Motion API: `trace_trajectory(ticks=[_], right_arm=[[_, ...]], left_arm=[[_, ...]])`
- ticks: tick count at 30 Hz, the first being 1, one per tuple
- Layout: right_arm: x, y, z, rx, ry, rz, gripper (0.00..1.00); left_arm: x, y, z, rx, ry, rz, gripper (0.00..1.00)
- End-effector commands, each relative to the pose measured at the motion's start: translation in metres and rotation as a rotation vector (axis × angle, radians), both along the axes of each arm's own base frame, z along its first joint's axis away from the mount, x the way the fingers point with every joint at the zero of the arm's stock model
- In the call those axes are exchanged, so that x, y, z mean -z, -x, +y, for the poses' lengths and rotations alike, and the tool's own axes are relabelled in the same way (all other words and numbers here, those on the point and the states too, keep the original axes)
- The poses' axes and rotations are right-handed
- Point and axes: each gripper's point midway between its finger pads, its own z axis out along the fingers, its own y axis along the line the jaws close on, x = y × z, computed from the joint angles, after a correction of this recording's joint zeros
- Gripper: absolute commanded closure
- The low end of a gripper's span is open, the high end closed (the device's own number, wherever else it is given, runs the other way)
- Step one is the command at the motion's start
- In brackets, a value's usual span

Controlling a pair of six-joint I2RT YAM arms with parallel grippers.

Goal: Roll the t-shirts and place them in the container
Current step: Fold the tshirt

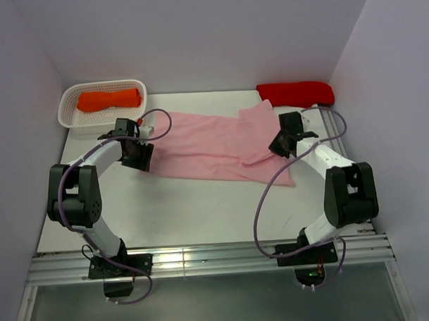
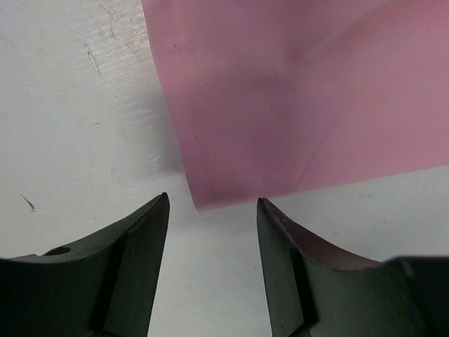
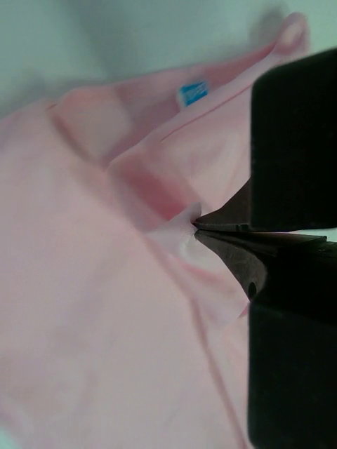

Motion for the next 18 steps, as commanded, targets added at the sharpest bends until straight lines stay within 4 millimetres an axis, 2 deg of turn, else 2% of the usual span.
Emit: trace_trajectory(ticks=[1, 2, 6, 7, 8, 11, 14, 16, 17, 18], right_arm=[[-0.022, -0.032, -0.002, -0.011, 0.036, -0.036, 0.99], [-0.025, -0.045, -0.002, -0.010, 0.036, -0.040, 1.00], [-0.023, -0.071, 0.000, -0.021, 0.032, -0.022, 1.00], [-0.012, -0.074, 0.001, -0.020, 0.029, 0.007, 1.00], [-0.016, -0.084, 0.002, -0.023, 0.024, -0.002, 1.00], [-0.002, -0.096, 0.002, -0.026, 0.019, 0.030, 0.93], [0.007, -0.100, 0.001, -0.022, 0.016, 0.044, 0.82], [0.004, -0.102, -0.001, -0.021, 0.019, 0.031, 0.66], [-0.001, -0.102, -0.003, -0.019, 0.024, 0.017, 0.54], [-0.005, -0.102, -0.005, -0.014, 0.028, 0.011, 0.51]], left_arm=[[-0.010, -0.001, 0.000, 0.022, 0.005, -0.033, 0.42], [-0.010, -0.001, 0.000, 0.022, 0.004, -0.032, 0.42], [-0.010, -0.002, 0.001, 0.029, -0.002, -0.027, 0.41], [-0.009, -0.001, 0.001, 0.033, -0.005, -0.023, 0.41], [-0.009, -0.001, 0.001, 0.034, -0.003, -0.022, 0.41], [-0.009, 0.000, 0.001, 0.040, -0.005, -0.016, 0.40], [-0.008, 0.003, 0.001, 0.052, -0.004, -0.016, 0.36], [-0.010, 0.005, 0.001, 0.063, -0.008, -0.024, 0.31], [-0.010, 0.006, 0.002, 0.067, -0.012, -0.027, 0.30], [-0.011, 0.007, 0.002, 0.071, -0.013, -0.032, 0.29]])
